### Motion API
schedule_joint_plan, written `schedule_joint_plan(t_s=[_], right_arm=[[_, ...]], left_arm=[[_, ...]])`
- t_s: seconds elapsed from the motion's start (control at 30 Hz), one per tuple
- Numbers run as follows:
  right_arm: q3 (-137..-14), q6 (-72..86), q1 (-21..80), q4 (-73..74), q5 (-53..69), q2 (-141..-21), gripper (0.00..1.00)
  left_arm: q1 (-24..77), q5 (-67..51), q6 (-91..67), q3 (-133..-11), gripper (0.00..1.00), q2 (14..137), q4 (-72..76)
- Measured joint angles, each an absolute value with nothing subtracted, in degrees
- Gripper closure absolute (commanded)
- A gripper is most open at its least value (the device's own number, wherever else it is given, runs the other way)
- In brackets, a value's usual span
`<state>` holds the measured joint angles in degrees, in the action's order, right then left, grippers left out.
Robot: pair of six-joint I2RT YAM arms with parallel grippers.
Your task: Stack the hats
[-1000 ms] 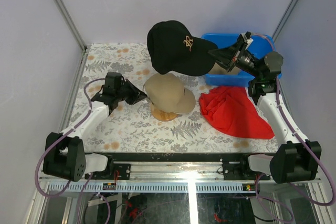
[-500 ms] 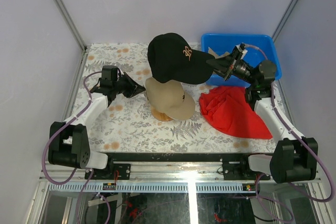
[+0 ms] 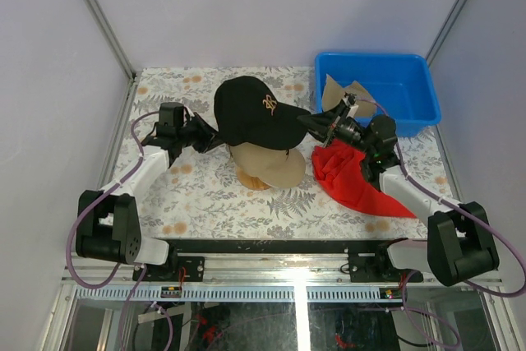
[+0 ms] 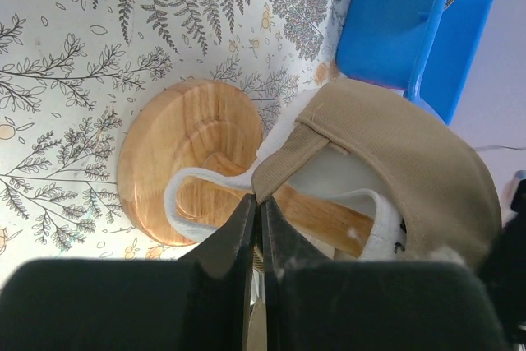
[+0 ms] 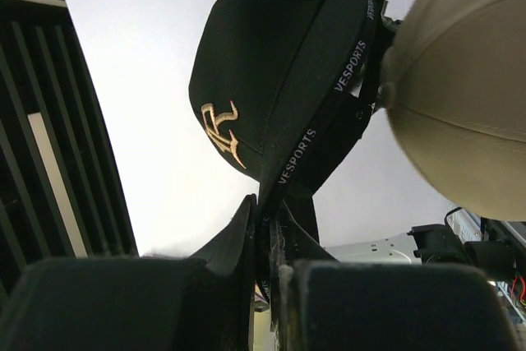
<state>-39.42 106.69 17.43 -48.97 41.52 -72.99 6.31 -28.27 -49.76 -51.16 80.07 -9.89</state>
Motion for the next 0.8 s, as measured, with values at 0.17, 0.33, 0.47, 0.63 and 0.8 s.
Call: schedule_joint_plan(t_s=[0.17,0.33,0.47,0.63,0.8], right_arm=[[-36.2,107.6,18.0,-50.9,39.6,-74.3,1.0],[-32.8,108.3,18.0,-53.9,38.4,-75.5,1.0],[-29.5,108.7,18.0,-56.8,38.4,-77.1,1.0],[-26.2,109.1,18.0,-59.6,38.4,-79.4,1.0],[-24.1,110.6,18.0,-64.2,38.4,-81.7,1.0]], left_arm=[[6.3,-28.7,-49.8,-50.4,1.0,80.5,-8.4],[6.3,-29.3,-49.8,-49.0,1.0,80.7,-6.9],[6.3,-29.4,-49.8,-47.8,1.0,80.8,-5.8],[6.2,-29.4,-49.8,-46.6,1.0,81.1,-5.0],[5.8,-29.6,-49.8,-45.9,1.0,81.6,-4.1]])
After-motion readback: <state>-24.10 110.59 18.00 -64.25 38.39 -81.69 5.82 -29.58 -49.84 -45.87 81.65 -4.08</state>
